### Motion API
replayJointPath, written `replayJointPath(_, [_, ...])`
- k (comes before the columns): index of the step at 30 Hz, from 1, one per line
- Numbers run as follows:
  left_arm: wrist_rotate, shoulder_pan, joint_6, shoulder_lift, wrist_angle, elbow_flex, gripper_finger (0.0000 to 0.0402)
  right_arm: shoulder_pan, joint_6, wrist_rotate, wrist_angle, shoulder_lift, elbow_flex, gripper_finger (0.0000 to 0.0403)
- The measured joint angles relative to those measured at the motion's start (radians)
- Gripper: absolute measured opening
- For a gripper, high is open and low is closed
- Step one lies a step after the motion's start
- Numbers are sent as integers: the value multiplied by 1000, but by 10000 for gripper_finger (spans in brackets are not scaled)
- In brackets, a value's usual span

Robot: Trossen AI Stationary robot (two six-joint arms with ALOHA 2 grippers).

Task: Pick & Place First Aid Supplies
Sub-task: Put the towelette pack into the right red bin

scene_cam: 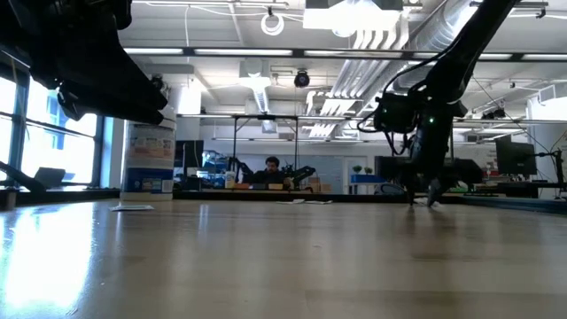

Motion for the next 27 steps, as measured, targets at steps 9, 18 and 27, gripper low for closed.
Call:
replayJointPath(9, [0,0,0,0,2,0,168,150,8,-169,-117,-99,-5,153])
replayJointPath(18, [6,0,-1,0,3,0,168,489,104,-150,-226,-96,-3,136])
replayJointPath(27, [7,0,-1,0,4,0,168,793,97,-223,-207,-96,14,126])
